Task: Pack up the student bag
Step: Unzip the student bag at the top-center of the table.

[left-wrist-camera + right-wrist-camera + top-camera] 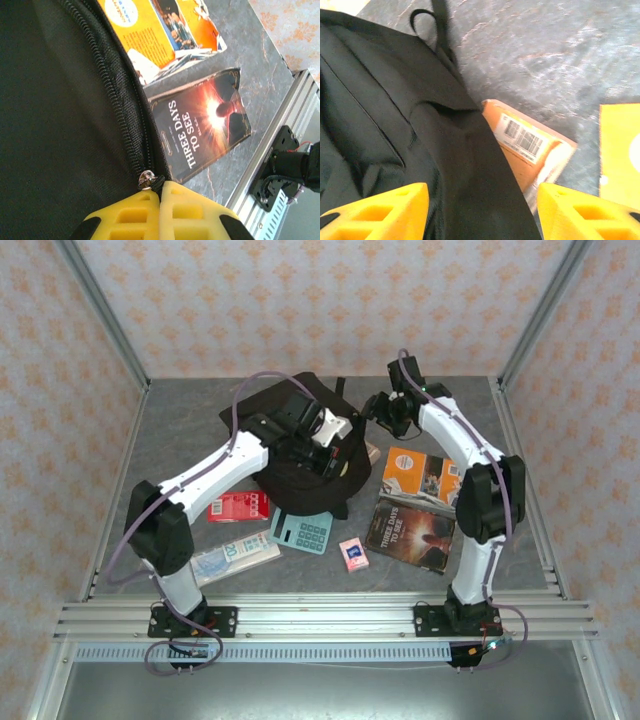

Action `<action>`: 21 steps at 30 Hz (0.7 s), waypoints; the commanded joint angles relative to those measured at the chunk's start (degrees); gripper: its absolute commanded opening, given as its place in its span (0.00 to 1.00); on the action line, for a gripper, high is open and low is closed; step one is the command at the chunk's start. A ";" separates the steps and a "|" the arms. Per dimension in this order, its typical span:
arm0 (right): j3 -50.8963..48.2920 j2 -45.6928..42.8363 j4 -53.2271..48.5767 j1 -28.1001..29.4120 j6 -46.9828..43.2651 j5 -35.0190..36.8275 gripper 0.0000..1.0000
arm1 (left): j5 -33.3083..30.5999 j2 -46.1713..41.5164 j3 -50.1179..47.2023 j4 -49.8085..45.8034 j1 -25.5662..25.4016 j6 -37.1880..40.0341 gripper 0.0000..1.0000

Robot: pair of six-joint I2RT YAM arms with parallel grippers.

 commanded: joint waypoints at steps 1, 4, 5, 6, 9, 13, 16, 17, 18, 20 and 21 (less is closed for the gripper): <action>-1.86 -8.30 -5.34 -0.14 2.96 5.58 0.59 | 0.79 2.77 6.00 1.00 -1.05 -1.28 0.00; -6.36 -12.42 -4.53 -0.14 4.96 3.57 0.62 | 0.61 5.09 9.49 -0.54 -2.48 -0.68 0.00; -8.15 -13.60 -3.61 -0.07 5.54 2.22 0.64 | 0.61 5.63 10.12 -0.68 -2.95 -0.53 0.00; -9.44 -14.33 -2.95 0.01 5.87 1.06 0.65 | 0.61 5.94 10.41 -0.78 -3.28 -0.38 0.00; -12.00 -14.86 -1.37 0.14 6.38 -3.05 0.65 | 0.48 6.41 10.30 -0.47 -3.77 -0.18 0.00; -13.31 -13.05 1.02 0.32 6.45 -7.03 0.64 | 0.61 6.15 8.87 0.54 -3.85 -0.17 0.00; -14.25 -11.38 3.37 0.55 7.13 -10.28 0.60 | 0.46 5.66 7.93 1.32 -3.86 -0.34 0.00; -14.68 -11.07 4.07 0.65 7.31 -10.90 0.58 | 0.52 5.50 7.60 1.63 -3.83 -0.44 0.00; -15.16 -10.90 5.06 0.72 7.42 -11.88 0.57 | 0.46 5.36 7.33 1.94 -3.86 -0.60 0.00; -15.88 -10.96 6.41 1.04 7.42 -12.99 0.51 | 0.35 5.27 7.13 2.13 -3.86 -0.68 0.00; -16.16 -11.12 6.88 1.21 7.30 -13.10 0.48 | 0.26 5.23 7.04 2.13 -3.89 -0.67 0.00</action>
